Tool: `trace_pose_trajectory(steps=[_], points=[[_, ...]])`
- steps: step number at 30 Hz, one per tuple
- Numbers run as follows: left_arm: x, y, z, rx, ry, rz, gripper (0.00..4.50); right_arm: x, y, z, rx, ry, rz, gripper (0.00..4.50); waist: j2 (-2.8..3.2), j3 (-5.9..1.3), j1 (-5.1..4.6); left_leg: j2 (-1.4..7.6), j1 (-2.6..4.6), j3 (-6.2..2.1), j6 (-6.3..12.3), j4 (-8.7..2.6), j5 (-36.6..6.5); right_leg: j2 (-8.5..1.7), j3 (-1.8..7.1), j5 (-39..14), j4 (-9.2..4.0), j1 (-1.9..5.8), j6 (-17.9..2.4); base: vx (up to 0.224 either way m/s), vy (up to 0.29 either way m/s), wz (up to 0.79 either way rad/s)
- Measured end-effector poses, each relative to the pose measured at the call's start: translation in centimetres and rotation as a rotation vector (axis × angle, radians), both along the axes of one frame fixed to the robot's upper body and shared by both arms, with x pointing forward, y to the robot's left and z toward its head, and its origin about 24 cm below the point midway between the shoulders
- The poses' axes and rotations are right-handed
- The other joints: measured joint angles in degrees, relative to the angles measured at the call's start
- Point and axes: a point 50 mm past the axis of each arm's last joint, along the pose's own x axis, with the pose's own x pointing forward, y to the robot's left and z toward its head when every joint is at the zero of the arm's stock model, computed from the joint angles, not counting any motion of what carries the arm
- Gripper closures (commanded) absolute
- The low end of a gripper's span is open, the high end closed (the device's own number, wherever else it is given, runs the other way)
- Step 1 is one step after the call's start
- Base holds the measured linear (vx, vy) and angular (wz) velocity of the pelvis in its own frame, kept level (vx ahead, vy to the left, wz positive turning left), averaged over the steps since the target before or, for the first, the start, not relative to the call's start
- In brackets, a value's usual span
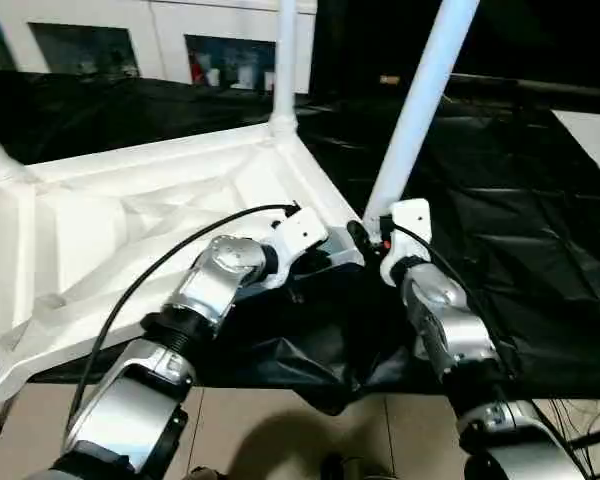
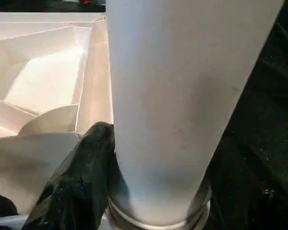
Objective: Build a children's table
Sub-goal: Rotate leg to tighten
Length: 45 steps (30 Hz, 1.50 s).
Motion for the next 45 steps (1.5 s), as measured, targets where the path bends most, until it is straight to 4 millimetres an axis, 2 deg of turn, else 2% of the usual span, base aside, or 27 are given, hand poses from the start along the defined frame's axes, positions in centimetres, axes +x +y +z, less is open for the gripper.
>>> trace_pose_trajectory(steps=[3,5,8,9,11,13,15,19,23,35,36,45], points=[[0.0,0.1,0.0,0.001,0.003,-0.008,4.5,0.0,-0.2,0.0,0.005,-0.004,0.023,1.99,-0.02,0.02,-0.06,0.01,0.0,-0.01,0.0,-0.06,0.0,0.0,-0.02,0.0,0.03,-0.03,0.0,0.0,0.0,0.0],[-0.2,0.7,0.1,0.003,0.004,-0.034,4.5,-0.2,-0.5,0.2,0.025,-0.019,0.087,1.31,-0.02,0.06,-0.11,0.01,-0.01,0.0,0.0,-0.2,0.0,0.01,-0.03,0.0,0.03,-0.09,0.0,0.0,0.0,0.0],[-0.5,1.3,0.3,-0.002,0.006,-0.076,4.5,-0.5,-0.7,0.7,0.034,-0.049,0.177,1.31,0.0,0.08,-0.13,0.03,0.04,-0.01,-0.01,-0.43,0.0,0.05,-0.08,0.1,0.1,-0.14,0.0,0.0,0.0,0.0],[-0.7,1.7,0.3,-0.004,0.008,-0.103,4.5,-0.6,-1.1,1.1,0.017,-0.064,0.225,1.0,0.05,0.1,0.0,0.03,0.03,-0.01,-0.01,-0.51,0.0,0.05,-0.08,0.2,0.11,-0.16,0.0,0.0,0.0,0.0],[-1.3,2.2,0.5,-0.015,0.021,-0.173,4.5,-0.9,-2.0,1.7,-0.018,-0.073,0.323,0.88,0.07,0.11,0.49,0.05,0.06,0.02,0.0,-0.59,0.0,0.07,-0.05,0.7,0.17,-0.14,-0.1,0.0,0.0,0.0],[-1.6,2.6,0.6,-0.013,0.028,-0.214,4.5,-1.2,-2.5,2.1,-0.028,-0.073,0.398,0.88,0.18,0.11,0.93,0.1,0.04,0.03,0.0,-0.73,0.0,0.18,-0.05,0.7,0.16,-0.19,-0.2,0.025,-0.009,0.01],[-2.3,3.3,0.7,-0.021,0.052,-0.275,4.5,-2.3,-3.8,2.2,-0.073,-0.036,0.55,0.88,0.28,0.12,1.46,0.13,0.04,0.07,0.17,-0.86,0.1,0.2,-0.08,0.4,0.16,-0.2,-0.2,0.055,-0.008,0.0],[-2.7,4.0,0.9,-0.027,0.077,-0.323,4.5,-3.7,-5.1,2.4,-0.144,0.019,0.75,0.88,0.34,0.12,1.93,0.11,0.0,0.12,0.35,-0.85,0.2,0.19,-0.05,0.1,0.12,-0.2,-0.3,0.015,0.001,0.0],[-3.0,4.6,0.9,-0.029,0.097,-0.347,4.5,-4.6,-5.7,1.9,-0.172,0.077,0.843,0.88,0.33,0.12,1.9,0.12,0.03,0.14,0.39,-0.83,0.1,0.17,-0.02,0.1,0.14,-0.2,-0.3,0.0,0.0,0.0],[-3.5,5.1,0.8,-0.027,0.112,-0.372,4.5,-4.7,-5.5,1.7,-0.192,0.098,0.881,0.88,0.33,0.12,1.97,0.13,0.08,0.14,0.38,-0.82,0.2,0.18,-0.02,0.1,0.2,-0.18,-0.3,0.0,0.0,0.0],[-3.5,5.1,0.8,-0.027,0.112,-0.372,4.5,-4.7,-5.6,1.7,-0.191,0.099,0.882,1.16,0.33,0.12,1.99,0.13,0.08,0.14,0.38,-0.82,0.2,0.18,-0.02,0.1,0.21,-0.18,-0.3,0.0,0.0,0.0],[-3.6,5.1,0.8,-0.026,0.112,-0.371,4.5,-4.8,-5.5,1.6,-0.183,0.106,0.893,1.74,0.33,0.12,2.28,0.13,0.08,0.15,0.38,-0.78,0.2,0.18,-0.01,0.1,0.24,-0.18,-0.3,0.0,0.0,0.0]])
